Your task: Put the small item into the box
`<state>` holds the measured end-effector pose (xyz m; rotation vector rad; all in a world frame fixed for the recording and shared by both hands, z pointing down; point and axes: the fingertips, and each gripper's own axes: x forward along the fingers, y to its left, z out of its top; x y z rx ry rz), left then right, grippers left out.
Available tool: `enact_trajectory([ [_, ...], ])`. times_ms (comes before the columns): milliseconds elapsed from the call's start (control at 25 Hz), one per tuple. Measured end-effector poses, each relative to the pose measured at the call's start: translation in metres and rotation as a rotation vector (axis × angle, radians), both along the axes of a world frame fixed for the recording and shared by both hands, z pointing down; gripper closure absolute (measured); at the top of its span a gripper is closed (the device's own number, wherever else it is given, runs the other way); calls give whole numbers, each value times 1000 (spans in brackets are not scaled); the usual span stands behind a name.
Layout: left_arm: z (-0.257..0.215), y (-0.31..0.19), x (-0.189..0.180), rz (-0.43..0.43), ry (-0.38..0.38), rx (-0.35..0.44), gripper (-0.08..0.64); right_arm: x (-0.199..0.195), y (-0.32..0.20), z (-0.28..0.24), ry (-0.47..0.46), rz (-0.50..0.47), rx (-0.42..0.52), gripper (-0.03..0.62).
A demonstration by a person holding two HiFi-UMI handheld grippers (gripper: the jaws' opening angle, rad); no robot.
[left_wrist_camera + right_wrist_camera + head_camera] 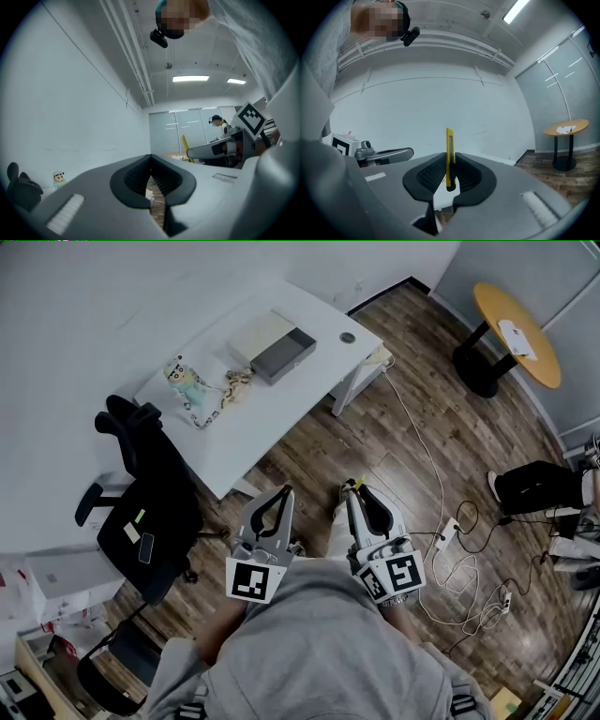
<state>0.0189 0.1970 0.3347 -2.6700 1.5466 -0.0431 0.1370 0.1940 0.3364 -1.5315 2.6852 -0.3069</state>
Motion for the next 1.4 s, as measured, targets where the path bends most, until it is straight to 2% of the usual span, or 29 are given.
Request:
enact_trajectory([
  [240, 1, -38, 0, -61, -7, 5, 557, -3, -43, 1, 16, -66, 8, 518],
  [600, -5, -108, 18, -122, -16, 7, 557, 16, -124, -1, 18, -128, -4, 518],
  [1200, -8, -198, 47, -313, -14, -31, 557, 37, -237, -1, 21, -321, -42, 518],
  [1400, -12, -227, 63, -380, -6, -7, 557, 55, -272, 1, 37, -380, -42, 518],
])
